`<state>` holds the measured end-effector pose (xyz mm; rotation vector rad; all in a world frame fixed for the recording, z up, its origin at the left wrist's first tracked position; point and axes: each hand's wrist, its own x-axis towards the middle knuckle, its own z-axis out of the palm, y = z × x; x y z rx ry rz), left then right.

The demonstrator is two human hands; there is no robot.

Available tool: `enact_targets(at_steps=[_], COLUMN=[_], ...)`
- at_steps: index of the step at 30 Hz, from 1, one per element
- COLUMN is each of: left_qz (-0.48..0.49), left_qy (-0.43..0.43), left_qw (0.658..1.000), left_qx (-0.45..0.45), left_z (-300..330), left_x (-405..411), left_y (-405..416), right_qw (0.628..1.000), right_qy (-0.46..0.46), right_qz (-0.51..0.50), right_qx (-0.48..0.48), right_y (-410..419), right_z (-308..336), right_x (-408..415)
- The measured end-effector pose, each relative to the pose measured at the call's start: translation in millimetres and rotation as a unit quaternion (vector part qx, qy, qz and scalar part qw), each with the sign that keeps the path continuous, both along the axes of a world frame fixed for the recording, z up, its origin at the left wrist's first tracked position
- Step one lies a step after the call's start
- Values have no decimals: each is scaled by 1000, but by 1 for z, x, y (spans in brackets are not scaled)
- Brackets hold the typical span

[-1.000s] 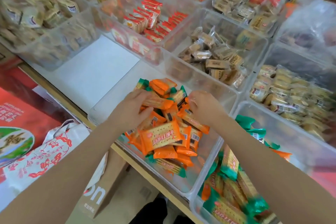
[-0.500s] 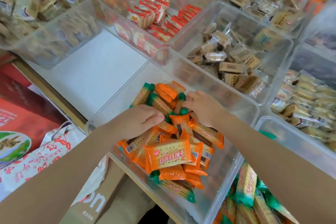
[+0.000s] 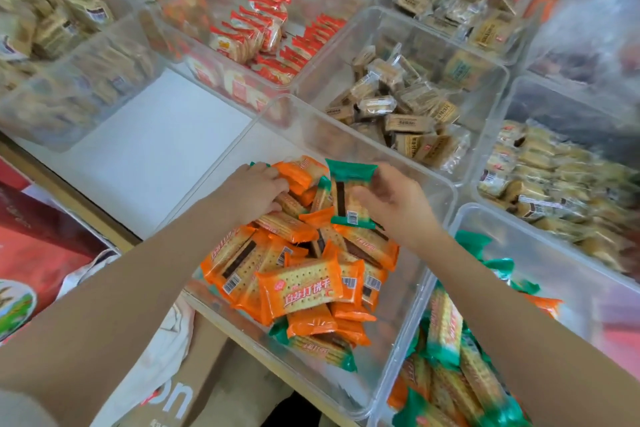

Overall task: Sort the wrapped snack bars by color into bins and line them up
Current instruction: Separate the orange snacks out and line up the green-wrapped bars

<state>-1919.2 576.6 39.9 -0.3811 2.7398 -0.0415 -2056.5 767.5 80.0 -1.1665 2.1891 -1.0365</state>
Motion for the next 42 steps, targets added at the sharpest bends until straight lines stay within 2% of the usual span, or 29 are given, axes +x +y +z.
enact_targets(at_steps=[2,4,11,14,17,20,23,25,27,30,33,36,39,42], left_qz=[-4,-20,-45,-36,-28,26,96,91,53,-4,-62,-146,-212,-192], left_qy=[-11,-25,6,76,238,353,386,374,336,278,236,204,183,204], left_qw=[1000,999,998,996,971,933,895,884,892,907,918,937,950,949], left_qx=[-7,-22,-49,-17,13,70,200,266,297,317,312,245,136,146], left_z=[1,2,5,15,37,63,79,81,77,70,61,48,36,33], left_x=[-2,-3,0,13,29,37,35,30,23,14,7,1,-3,-7], left_y=[2,3,10,19,45,86,131,159,184,217,239,252,260,274], right_qw=[994,985,970,949,927,930,962,975,970,967,959,950,943,936], right_qy=[-100,-156,-218,-262,-288,-241,-137,-44,15,48,68,87,103,141], right_qz=[-41,-54,-91,-129,-186,-256,-236,-168,-113,-132,-191,-197,-163,-107], right_qx=[-25,-44,-62,-115,-152,-111,26,139,215,212,198,225,272,305], right_y=[7,14,34,50,77,116,157,180,198,227,265,300,317,313], right_z=[2,2,9,19,28,26,18,10,2,-1,2,-1,-6,-12], right_x=[6,13,22,22,22,19,16,18,21,16,2,-10,-19,-29])
